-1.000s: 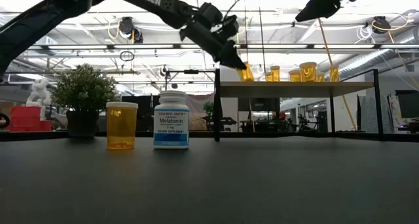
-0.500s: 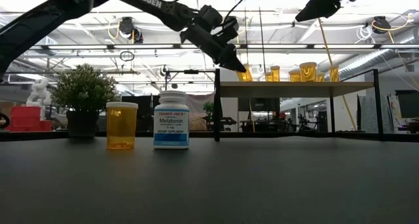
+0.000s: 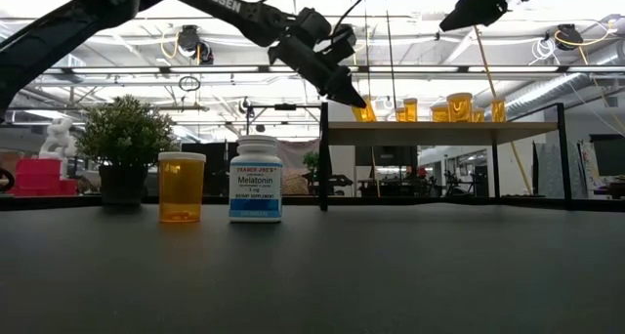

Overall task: Pick and place medicine bottles onto shelf by color
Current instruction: Put the large orange pill bottle on the shelf

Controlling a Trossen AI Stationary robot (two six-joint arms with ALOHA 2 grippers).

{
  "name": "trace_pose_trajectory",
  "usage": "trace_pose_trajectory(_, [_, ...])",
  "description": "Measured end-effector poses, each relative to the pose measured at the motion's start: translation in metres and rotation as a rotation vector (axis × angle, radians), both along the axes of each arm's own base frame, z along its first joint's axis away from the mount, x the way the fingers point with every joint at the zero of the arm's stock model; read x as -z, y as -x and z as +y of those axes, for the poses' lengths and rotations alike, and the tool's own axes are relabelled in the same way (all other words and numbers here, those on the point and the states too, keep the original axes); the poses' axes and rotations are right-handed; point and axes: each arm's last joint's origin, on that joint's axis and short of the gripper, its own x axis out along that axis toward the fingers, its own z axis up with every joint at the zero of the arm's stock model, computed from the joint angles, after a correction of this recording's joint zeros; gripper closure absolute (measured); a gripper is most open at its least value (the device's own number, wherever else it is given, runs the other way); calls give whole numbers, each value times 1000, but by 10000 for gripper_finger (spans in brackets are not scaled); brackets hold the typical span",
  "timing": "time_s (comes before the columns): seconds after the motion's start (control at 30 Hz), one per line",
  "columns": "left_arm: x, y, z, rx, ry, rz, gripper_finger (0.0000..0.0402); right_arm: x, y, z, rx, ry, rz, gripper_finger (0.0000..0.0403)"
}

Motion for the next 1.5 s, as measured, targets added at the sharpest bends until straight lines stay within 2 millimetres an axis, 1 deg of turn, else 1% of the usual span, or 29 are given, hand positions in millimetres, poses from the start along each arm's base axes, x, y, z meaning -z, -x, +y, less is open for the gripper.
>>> trace_pose_trajectory(0.07, [0,0,0,0,0,0,178,0,0,0,0,0,1,165])
trace_pose_trajectory(0.27, [11,-6,1,3,-3,13,178,0,0,0,0,0,1,165])
trace_pose_trajectory(0.4, [12,-7,1,5,-8,11,177,0,0,0,0,-1,0,165])
trace_pose_trajectory(0.5, [12,-7,1,4,-9,10,165,0,0,0,0,0,1,165])
trace_pose_trajectory(0.77, [13,-7,2,-3,-2,8,116,0,0,0,-1,0,1,165])
trace_pose_trajectory(0.93, [10,-9,2,-8,-8,-22,100,0,0,0,0,0,1,165])
trace_pose_trajectory(1.2, [10,-9,2,-18,6,-33,98,0,0,0,-2,-4,1,165])
trace_pose_trajectory(1.3, [5,-9,-1,-29,28,-48,98,0,0,0,-2,-5,1,165])
trace_pose_trajectory(1.37, [-3,-6,-4,-41,53,-65,98,0,0,0,-2,-5,2,165])
trace_pose_trajectory(1.43, [-8,-8,-8,-30,68,-92,98,0,0,0,-2,-4,1,165])
trace_pose_trajectory(1.5, [-9,-10,-13,-12,77,-100,98,0,0,0,-3,-2,1,165])
